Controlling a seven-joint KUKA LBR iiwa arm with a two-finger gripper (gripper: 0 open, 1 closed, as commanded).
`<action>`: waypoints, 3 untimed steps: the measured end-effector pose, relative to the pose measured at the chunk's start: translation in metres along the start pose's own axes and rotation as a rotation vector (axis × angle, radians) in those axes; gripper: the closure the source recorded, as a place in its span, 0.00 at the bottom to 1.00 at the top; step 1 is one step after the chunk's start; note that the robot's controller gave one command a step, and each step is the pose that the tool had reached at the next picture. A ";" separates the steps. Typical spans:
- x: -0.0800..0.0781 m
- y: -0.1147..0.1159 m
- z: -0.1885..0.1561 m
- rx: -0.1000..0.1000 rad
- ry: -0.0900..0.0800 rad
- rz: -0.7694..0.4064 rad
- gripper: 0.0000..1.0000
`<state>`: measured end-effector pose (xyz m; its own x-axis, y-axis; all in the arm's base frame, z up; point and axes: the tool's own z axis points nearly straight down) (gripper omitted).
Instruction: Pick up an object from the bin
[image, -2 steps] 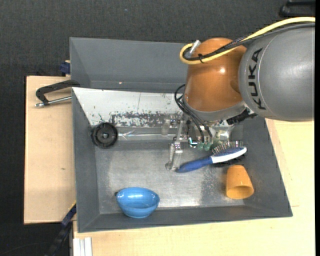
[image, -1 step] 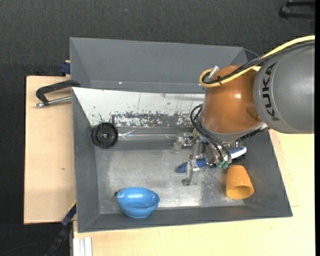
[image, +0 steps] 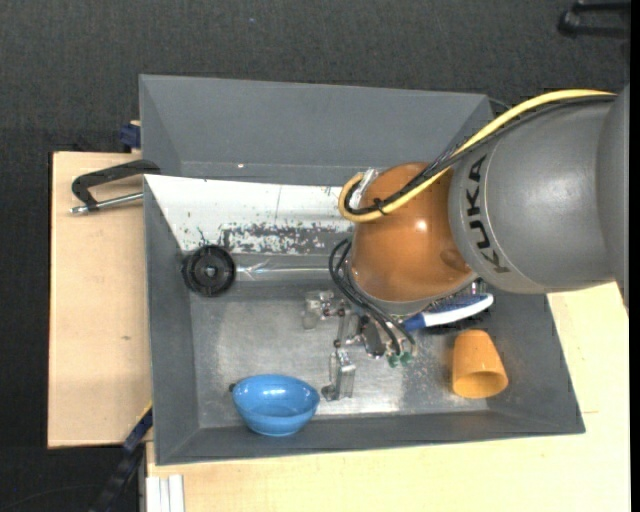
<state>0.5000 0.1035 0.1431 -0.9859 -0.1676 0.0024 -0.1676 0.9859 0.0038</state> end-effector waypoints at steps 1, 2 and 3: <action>-0.005 0.055 0.073 0.002 -0.004 -0.332 0.00; -0.007 0.054 0.072 0.003 -0.008 -0.329 1.00; -0.023 0.069 -0.073 0.003 -0.018 -0.340 1.00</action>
Offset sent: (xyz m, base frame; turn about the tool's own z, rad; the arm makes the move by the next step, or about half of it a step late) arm -0.0048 0.0532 -0.0731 -0.3300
